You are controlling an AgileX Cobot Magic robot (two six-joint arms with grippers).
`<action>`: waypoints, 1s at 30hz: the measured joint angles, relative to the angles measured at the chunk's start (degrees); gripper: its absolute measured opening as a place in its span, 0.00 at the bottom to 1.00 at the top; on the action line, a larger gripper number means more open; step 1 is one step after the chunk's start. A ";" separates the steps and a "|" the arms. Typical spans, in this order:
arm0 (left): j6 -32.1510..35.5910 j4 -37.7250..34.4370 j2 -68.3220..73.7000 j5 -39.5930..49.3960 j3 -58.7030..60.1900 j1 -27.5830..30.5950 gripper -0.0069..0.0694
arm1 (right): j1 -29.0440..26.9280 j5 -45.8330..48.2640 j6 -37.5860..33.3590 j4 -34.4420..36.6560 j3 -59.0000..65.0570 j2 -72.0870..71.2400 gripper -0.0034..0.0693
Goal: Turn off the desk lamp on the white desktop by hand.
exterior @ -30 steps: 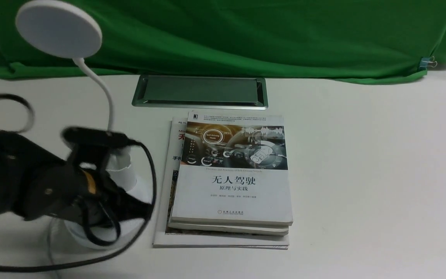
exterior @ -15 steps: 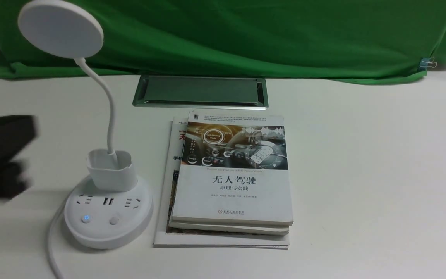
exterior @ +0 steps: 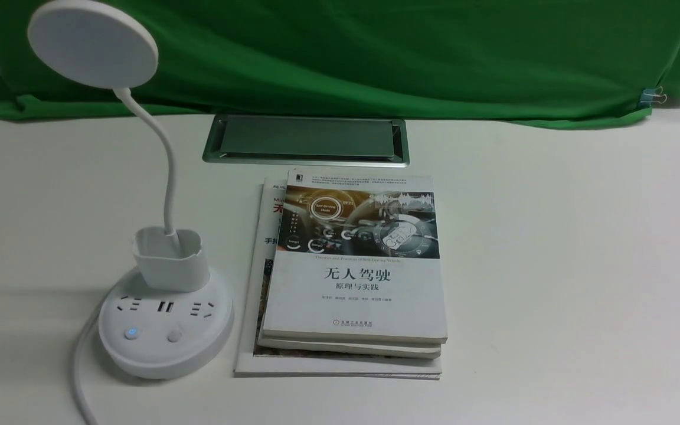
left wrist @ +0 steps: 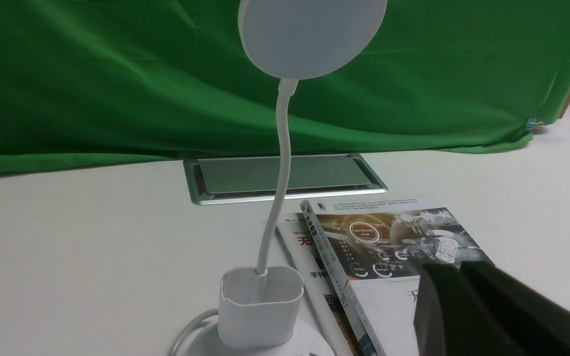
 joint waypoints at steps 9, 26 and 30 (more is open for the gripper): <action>0.00 2.18 -0.21 -1.07 1.59 0.00 0.12 | 0.00 0.00 0.00 0.00 0.00 0.00 0.10; 8.04 -2.55 -15.84 -14.79 29.69 21.35 0.12 | 0.00 -0.12 0.00 0.00 0.00 0.00 0.10; 8.63 -5.21 -16.05 -15.81 30.80 23.10 0.12 | 0.00 -0.04 0.00 0.00 0.00 0.00 0.10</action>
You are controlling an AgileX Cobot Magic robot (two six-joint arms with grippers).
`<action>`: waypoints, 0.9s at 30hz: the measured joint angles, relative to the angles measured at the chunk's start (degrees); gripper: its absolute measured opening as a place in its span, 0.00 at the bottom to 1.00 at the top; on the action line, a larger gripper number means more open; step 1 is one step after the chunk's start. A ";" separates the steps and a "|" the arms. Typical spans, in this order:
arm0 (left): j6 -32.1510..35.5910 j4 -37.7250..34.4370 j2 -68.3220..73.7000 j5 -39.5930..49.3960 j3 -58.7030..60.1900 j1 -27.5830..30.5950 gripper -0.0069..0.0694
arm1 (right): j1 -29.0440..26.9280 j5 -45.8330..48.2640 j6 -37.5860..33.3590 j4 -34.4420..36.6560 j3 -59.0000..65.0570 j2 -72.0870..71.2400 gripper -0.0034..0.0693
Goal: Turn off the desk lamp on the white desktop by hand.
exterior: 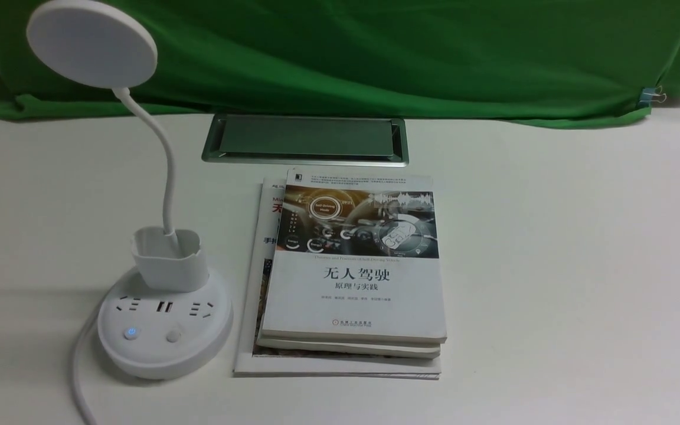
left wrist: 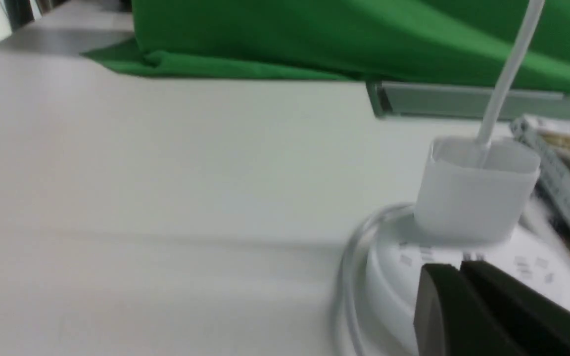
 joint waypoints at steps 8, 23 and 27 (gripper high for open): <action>0.31 -0.56 -0.06 -1.16 0.00 0.19 0.12 | 0.00 0.00 0.00 0.00 0.00 0.00 0.10; 0.33 -0.56 -0.06 -1.48 0.00 0.19 0.12 | 0.00 0.00 0.00 0.00 0.00 0.00 0.10; 0.33 -0.56 -0.06 -1.48 0.00 0.19 0.12 | 0.00 0.00 0.00 0.00 0.00 0.00 0.10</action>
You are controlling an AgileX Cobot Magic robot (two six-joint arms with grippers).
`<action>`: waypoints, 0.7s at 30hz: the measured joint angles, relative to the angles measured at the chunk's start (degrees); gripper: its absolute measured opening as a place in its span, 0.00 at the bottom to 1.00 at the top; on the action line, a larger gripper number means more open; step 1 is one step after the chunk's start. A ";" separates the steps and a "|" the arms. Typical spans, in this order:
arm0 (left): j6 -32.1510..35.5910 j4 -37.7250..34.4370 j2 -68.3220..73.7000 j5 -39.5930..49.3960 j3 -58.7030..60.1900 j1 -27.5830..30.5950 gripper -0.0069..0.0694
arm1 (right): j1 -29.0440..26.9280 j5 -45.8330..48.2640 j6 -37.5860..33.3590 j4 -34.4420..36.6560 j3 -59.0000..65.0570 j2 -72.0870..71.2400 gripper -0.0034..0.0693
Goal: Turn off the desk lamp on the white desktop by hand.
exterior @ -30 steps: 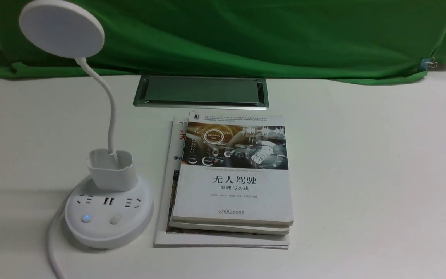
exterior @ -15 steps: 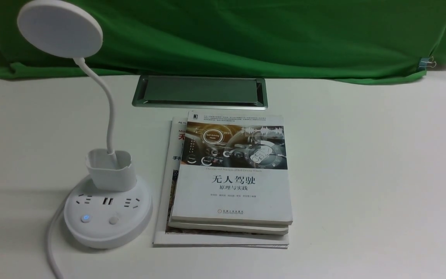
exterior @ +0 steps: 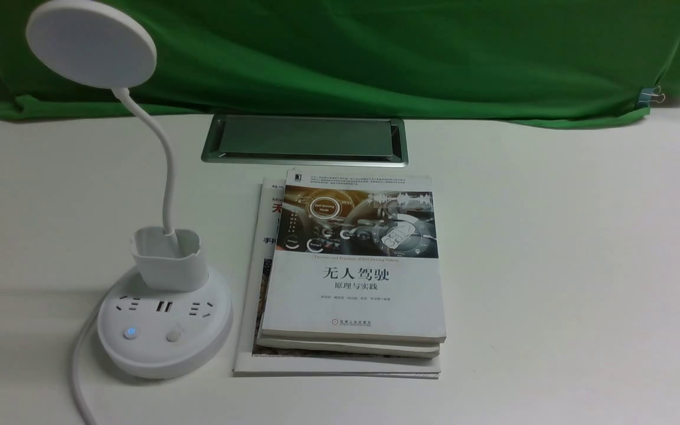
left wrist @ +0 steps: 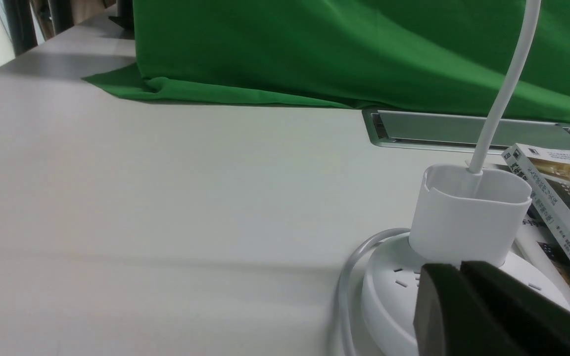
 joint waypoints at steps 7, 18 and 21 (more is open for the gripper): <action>0.05 0.00 0.00 0.00 0.00 0.00 0.12 | 0.00 0.06 0.00 0.00 0.00 0.00 0.10; 0.06 0.00 0.00 0.00 0.00 0.00 0.14 | 0.00 0.06 0.00 0.00 0.00 0.00 0.10; 0.06 0.00 0.00 0.00 0.00 0.00 0.14 | 0.00 0.06 0.00 0.00 0.00 0.00 0.10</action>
